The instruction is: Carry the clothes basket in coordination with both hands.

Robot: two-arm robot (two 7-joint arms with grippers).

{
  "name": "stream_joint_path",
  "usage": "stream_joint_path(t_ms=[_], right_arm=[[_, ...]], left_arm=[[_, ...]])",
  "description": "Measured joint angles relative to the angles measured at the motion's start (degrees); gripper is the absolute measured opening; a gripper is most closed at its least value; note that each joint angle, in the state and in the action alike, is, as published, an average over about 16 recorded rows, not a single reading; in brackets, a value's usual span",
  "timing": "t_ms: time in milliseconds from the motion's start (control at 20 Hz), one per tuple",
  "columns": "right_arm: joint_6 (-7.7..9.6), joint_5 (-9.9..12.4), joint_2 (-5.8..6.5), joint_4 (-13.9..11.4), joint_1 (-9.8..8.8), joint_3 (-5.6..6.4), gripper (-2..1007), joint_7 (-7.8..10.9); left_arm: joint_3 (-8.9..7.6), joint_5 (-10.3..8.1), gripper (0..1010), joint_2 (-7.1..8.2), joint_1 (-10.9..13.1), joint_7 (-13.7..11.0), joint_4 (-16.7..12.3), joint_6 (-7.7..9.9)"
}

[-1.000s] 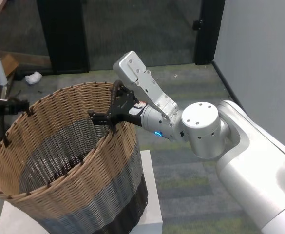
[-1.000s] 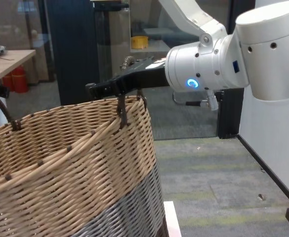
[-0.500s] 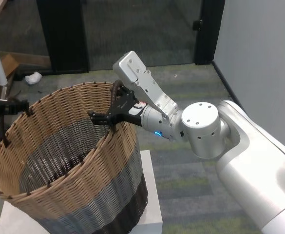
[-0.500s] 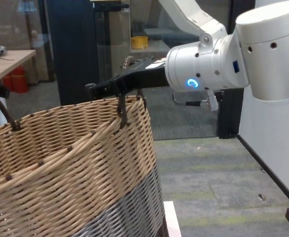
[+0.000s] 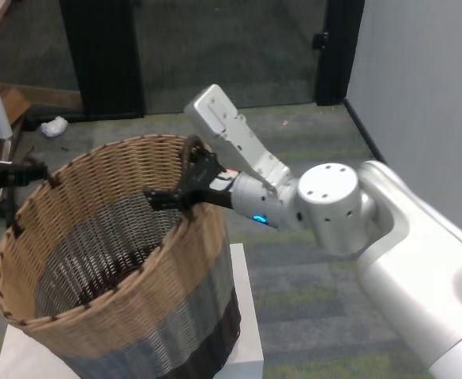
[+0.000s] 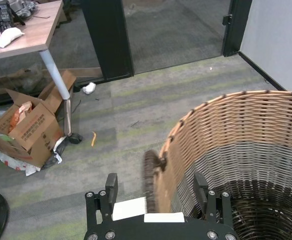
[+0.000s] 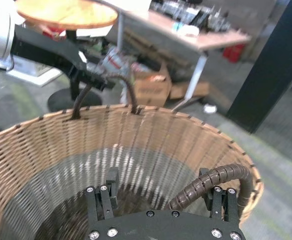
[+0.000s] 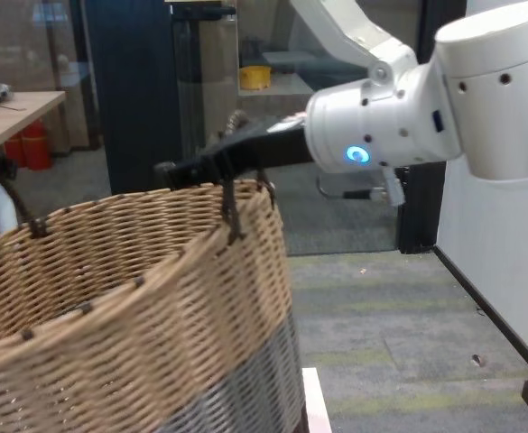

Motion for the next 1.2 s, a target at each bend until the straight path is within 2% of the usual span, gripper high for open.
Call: stream_joint_path(t_ms=[350,550,800,1200], right_arm=[[4.57,1.55,2.82,0.3,1.36,-1.25,1005,4.5],[6.4,1.97,4.57,0.72,2.35,-2.23,1005,6.15],[7.67,2.31,6.03,1.33,3.5,-2.73,1005,6.57],[9.55,3.99,7.47,0.97,4.76,-1.57,1005,6.32]], left_arm=[[0.0,0.0,1002,0.0,0.0,0.0,0.0,0.0],[0.0,0.0,1002,0.0,0.0,-0.01,0.0,0.0],[0.0,0.0,1002,0.0,0.0,-0.01,0.0,0.0],[0.0,0.0,1002,0.0,0.0,0.0,0.0,0.0]])
